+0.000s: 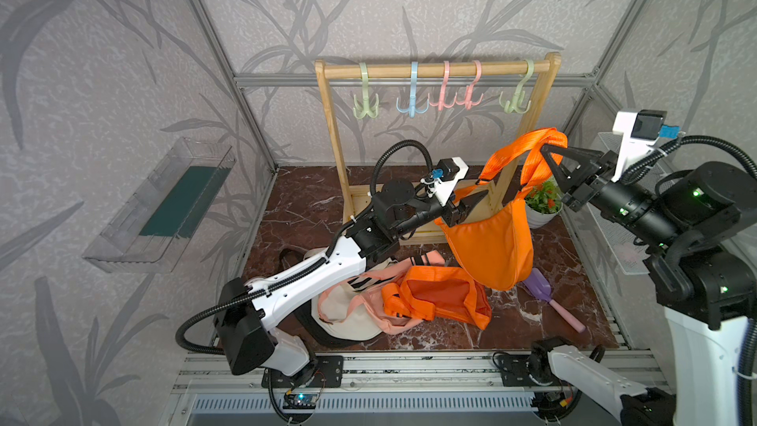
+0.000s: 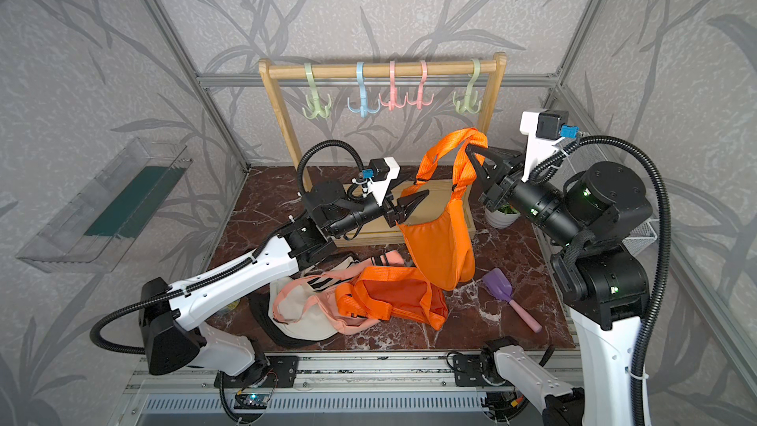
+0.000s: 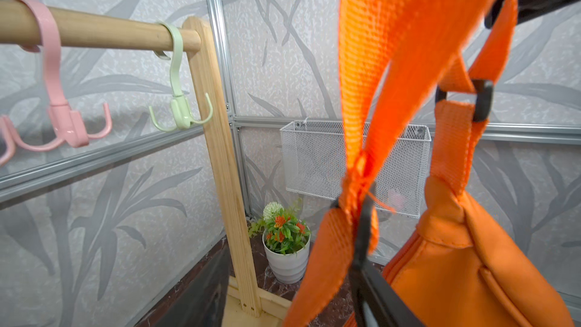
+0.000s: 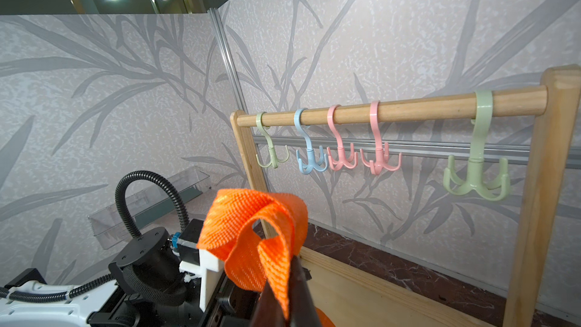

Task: Take the bag off the hook
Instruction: Place the bag inside the bag.

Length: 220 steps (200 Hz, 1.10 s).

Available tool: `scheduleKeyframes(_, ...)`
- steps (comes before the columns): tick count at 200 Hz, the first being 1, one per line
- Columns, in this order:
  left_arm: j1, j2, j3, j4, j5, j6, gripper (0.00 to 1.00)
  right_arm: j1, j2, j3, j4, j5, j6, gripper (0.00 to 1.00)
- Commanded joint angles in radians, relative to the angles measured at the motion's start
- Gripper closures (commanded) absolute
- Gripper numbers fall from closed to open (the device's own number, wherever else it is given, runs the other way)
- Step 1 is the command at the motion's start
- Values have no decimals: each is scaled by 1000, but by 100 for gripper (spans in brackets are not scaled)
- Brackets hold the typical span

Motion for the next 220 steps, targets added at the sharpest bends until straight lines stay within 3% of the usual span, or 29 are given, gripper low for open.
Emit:
scheduleKeyframes(1,-1,-22,26,42,8,19,41,5,-6,-11,44,-67,35,95)
scheduleKeyframes(31,-2,-18,36,43,25,12,48,7,-8,-22,89,-100,68,95)
scheduleKeyframes(64,-9,-20,40,36,57,1,50,8,-8,-27,84,-107,68,94)
scheduleKeyframes(93,-20,-42,32,39,73,-2,68,8,-14,-39,80,-101,61,95)
scheduleKeyframes(125,-23,-76,8,62,54,-2,97,10,-15,-39,81,-97,57,94)
scheduleKeyframes(220,-33,-240,-12,-36,-60,12,100,10,-24,11,35,-84,5,93)
